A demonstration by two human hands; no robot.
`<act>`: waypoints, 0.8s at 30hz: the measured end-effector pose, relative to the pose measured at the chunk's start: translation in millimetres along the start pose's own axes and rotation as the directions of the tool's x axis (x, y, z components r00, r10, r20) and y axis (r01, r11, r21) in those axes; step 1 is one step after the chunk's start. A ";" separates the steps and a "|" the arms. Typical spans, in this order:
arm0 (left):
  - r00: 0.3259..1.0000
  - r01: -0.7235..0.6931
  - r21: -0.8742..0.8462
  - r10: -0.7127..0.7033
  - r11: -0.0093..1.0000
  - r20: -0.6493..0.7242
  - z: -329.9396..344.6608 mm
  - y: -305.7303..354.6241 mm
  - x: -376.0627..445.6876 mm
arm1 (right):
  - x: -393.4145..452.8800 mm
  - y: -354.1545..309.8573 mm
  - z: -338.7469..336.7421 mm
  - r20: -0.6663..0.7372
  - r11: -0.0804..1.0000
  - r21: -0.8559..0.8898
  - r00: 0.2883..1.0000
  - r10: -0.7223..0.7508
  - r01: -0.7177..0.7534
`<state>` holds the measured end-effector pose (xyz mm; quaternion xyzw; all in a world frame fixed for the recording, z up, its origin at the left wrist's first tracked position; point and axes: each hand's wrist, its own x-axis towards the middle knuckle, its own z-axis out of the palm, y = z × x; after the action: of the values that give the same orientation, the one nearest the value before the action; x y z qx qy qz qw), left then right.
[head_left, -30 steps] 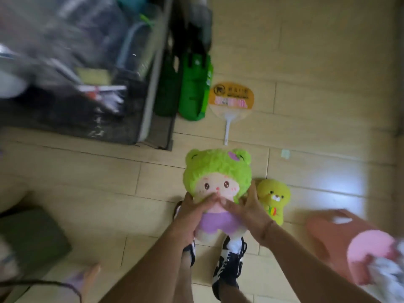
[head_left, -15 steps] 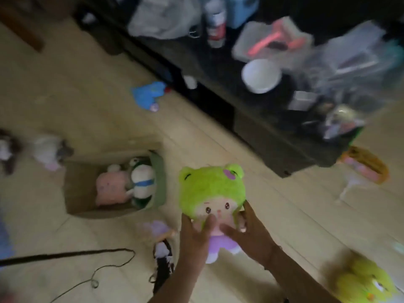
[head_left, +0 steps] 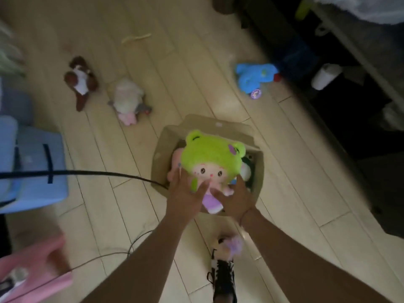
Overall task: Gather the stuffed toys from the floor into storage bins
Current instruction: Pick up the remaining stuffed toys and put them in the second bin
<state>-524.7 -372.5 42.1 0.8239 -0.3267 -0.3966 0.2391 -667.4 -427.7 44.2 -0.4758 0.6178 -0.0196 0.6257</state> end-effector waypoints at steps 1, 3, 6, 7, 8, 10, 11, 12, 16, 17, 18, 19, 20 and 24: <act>0.999 0.048 0.090 -0.050 0.995 0.021 -1.1 -5.8 12.9 | 12.8 -2.4 2.0 0.009 0.997 -0.068 0.999 0.043 -0.043; 0.998 0.054 0.209 -0.061 0.976 0.029 -7.2 -8.2 26.8 | 30.3 -2.5 1.1 -0.006 0.972 -0.205 0.993 0.120 -0.119; 0.944 -0.323 0.285 0.287 0.902 0.162 -3.0 -20.2 35.5 | 35.8 8.0 -8.0 -0.041 0.955 -0.243 0.985 0.166 -0.171; 0.908 -0.418 0.355 0.377 0.836 0.181 2.0 -22.5 33.6 | 33.7 15.1 -13.2 -0.054 0.957 -0.228 0.984 0.172 -0.180; 0.900 -0.435 0.363 0.394 0.824 0.186 6.8 -18.3 26.8 | 30.8 24.8 -19.2 -0.071 0.957 -0.218 0.981 0.178 -0.190; 0.950 -0.257 0.225 0.204 0.940 0.235 15.7 -2.7 12.2 | 20.6 48.6 -33.2 -0.081 0.949 -0.213 0.972 0.220 -0.232; 0.979 -0.151 0.206 0.116 0.967 0.170 21.0 2.7 3.4 | 13.8 61.5 -41.3 -0.073 0.938 -0.221 0.964 0.256 -0.266; 0.985 -0.021 0.193 -0.013 0.981 0.172 30.8 5.8 -6.3 | 5.0 76.1 -50.2 -0.070 0.925 -0.226 0.953 0.296 -0.304; 0.949 -0.051 0.283 -0.043 0.958 0.314 88.7 22.9 -48.5 | -39.8 140.7 -92.2 -0.087 0.901 -0.118 0.908 0.410 -0.418; 0.941 -0.075 0.312 -0.037 0.947 0.337 107.3 32.8 -63.1 | -54.2 158.9 -104.4 -0.092 0.898 -0.079 0.900 0.426 -0.433; 0.926 -0.094 0.339 -0.044 0.936 0.376 129.6 42.5 -77.4 | -68.8 178.7 -118.1 -0.100 0.896 -0.041 0.894 0.438 -0.443; 0.907 -0.114 0.352 -0.048 0.929 0.418 154.0 52.3 -93.4 | -84.1 199.9 -133.2 -0.112 0.891 0.000 0.886 0.450 -0.453; 0.884 -0.158 0.360 -0.030 0.920 0.466 180.7 62.4 -112.0 | -100.7 223.3 -149.0 -0.128 0.884 0.039 0.875 0.467 -0.466; 0.733 -0.348 0.343 0.025 0.872 0.680 299.6 106.6 -197.7 | -167.8 327.2 -222.7 -0.219 0.854 0.204 0.828 0.517 -0.479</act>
<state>-897.7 -340.7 38.9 0.6253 -0.5552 -0.5464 -0.0477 -1067.6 -273.4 16.1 -0.2455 0.7958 0.0375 0.5523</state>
